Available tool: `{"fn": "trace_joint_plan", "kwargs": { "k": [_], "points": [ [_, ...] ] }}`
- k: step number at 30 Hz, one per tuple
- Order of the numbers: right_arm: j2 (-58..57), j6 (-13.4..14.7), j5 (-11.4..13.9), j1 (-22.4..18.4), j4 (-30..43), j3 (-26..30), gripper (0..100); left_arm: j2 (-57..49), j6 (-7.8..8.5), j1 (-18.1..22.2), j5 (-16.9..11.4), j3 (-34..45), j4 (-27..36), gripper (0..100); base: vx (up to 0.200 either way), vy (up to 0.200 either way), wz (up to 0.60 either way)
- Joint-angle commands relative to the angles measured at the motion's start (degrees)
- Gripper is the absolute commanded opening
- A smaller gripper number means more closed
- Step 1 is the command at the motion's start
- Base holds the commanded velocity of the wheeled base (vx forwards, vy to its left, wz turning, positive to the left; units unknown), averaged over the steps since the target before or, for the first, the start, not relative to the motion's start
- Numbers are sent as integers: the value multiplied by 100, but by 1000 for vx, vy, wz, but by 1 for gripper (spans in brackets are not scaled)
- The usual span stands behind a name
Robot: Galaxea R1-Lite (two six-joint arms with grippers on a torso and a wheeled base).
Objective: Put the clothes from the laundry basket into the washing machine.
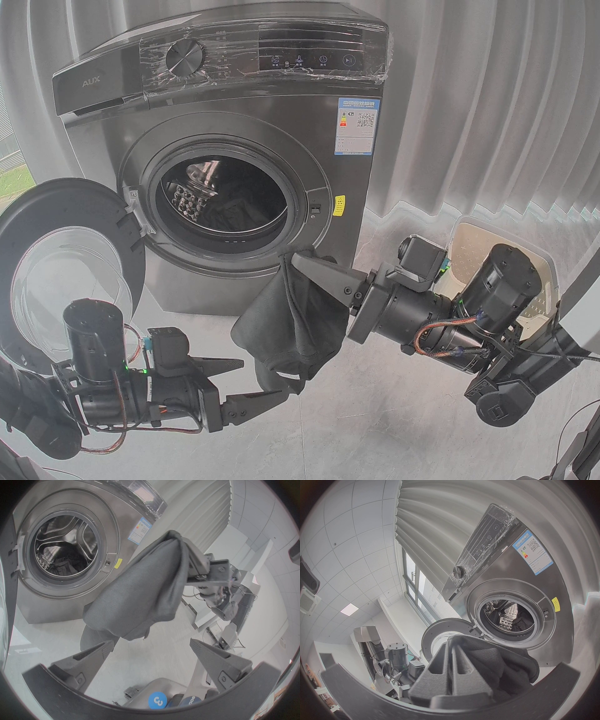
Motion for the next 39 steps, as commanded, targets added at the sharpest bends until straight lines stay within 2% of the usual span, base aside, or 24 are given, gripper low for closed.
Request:
{"fn": "trace_joint_plan", "kwargs": {
  "k": [1,6,11,14,17,20,23,24,28,35,39],
  "points": [
    [-25,1,2,16,-1,12,0,663,-194,-33,160,-9,-358,100,0,0,0],
    [-25,1,2,16,-1,4,0,795,-361,-41,177,-53,-464,100,0,0,0],
    [-25,1,2,25,-1,-5,0,979,-352,-41,195,-158,-481,100,0,0,0],
    [-25,-8,2,34,-1,12,0,1102,-343,-68,353,-272,-534,100,0,0,0],
    [-25,-8,2,34,-1,12,0,1348,-352,-94,538,-360,-921,100,0,0,0],
    [-34,-8,2,34,-1,21,0,1533,-343,-94,591,-352,-1219,100,0,0,0],
    [-60,-8,2,43,-1,30,0,1929,-352,-103,810,-369,-1914,100,0,0,0],
    [-69,-8,2,43,-1,30,0,1972,-352,-103,845,-360,-2019,0,0,0,0],
    [-69,-17,2,34,-1,39,0,2201,-361,-173,968,-281,-2705,0,0,0,0],
    [-34,-52,-7,-63,-1,-23,0,2122,-361,-340,968,-114,-2854,0,0,0,0],
    [-25,-78,-7,-309,-1,-49,0,2025,-361,-534,968,246,-3285,0,0,0,0]
  ]
}}
